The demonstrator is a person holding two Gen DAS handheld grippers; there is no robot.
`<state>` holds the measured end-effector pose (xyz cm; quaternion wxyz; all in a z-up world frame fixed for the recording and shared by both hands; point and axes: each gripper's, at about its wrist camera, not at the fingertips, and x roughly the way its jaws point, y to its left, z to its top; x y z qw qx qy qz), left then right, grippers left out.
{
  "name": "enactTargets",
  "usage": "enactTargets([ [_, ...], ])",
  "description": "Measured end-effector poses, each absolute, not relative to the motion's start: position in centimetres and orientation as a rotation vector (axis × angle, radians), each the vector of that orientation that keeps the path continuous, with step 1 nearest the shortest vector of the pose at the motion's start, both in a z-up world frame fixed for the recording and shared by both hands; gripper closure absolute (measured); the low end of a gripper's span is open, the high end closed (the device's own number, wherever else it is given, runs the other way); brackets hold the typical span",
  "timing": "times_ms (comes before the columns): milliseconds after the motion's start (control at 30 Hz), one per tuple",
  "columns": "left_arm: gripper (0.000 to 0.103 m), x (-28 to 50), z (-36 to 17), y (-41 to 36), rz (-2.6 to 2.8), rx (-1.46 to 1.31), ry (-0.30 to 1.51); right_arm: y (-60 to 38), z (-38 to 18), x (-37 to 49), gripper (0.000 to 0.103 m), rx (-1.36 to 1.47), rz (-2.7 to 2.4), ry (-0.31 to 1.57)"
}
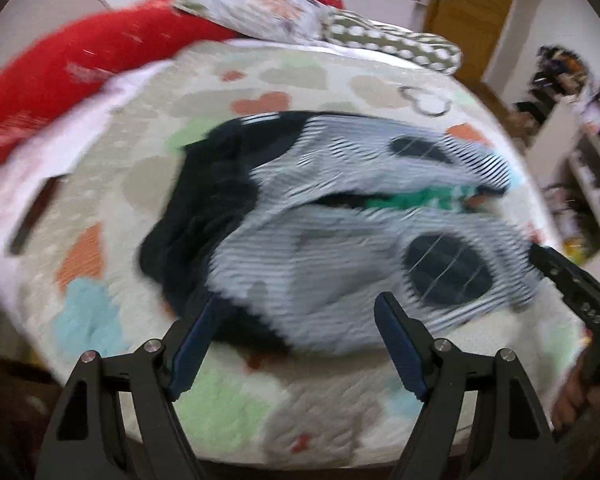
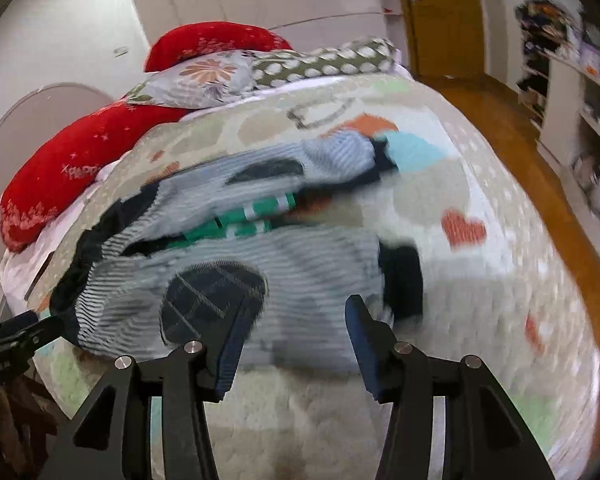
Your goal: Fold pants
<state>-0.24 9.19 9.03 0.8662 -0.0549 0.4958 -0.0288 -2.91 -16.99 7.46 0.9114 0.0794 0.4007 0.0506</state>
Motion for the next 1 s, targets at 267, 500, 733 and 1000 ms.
enactTargets([
  [267, 0.025, 13.7, 7.7, 10.7, -0.089, 0.011, 1.076, -15.0, 12.4, 7.6, 0.033, -0.172, 0.193, 0.784],
  [500, 0.025, 21.2, 4.4, 10.8, -0.160, 0.081, 1.140, -12.6, 7.7, 19.1, 0.033, -0.311, 0.280, 0.956],
  [733, 0.021, 24.4, 0.9, 11.1, -0.229, 0.142, 1.233, -11.4, 2.6, 24.6, 0.033, -0.402, 0.384, 1.086],
  [1000, 0.099, 22.0, 3.3, 10.4, -0.244, 0.132, 1.144, -10.8, 3.1, 24.1, 0.098, -0.331, 0.425, 1.092],
])
